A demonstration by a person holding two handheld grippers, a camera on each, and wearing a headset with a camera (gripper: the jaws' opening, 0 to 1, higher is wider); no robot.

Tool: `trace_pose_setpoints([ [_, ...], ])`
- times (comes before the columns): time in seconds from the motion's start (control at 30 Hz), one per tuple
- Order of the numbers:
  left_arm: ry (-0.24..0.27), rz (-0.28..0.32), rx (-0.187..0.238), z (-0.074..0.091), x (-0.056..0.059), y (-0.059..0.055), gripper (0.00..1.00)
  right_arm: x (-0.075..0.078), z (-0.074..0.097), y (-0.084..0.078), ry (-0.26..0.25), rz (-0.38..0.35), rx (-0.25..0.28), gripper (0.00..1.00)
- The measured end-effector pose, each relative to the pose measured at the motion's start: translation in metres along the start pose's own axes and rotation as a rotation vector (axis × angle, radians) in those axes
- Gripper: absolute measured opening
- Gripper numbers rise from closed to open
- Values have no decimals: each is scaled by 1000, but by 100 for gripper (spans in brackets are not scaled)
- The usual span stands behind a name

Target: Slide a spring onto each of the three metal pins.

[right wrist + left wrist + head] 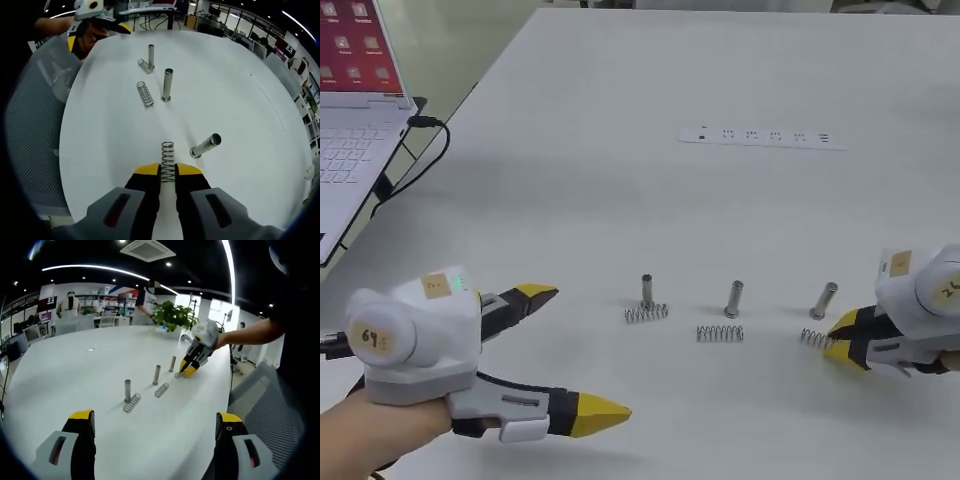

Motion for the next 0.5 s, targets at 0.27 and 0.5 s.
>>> trace_pose_setpoints([
  [0.27,-17,-5,-5,-3,6,-1,98,-2,-1,-2,6,-10,5,8],
  [0.5,-12,-2,-2,-4,4,-4,98,-3,3,1,-1,7,-1,8],
])
Point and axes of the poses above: the centre of the closed fingertips' face, and the gripper's own axes: z roughly backward along the fingers, x roughly to its right, y roughly out of its top, the point moved 9 cm from there along z, roughly backward along the fingers, and after that the axes turned 13 degrees about -z, right-handed, at the moved point
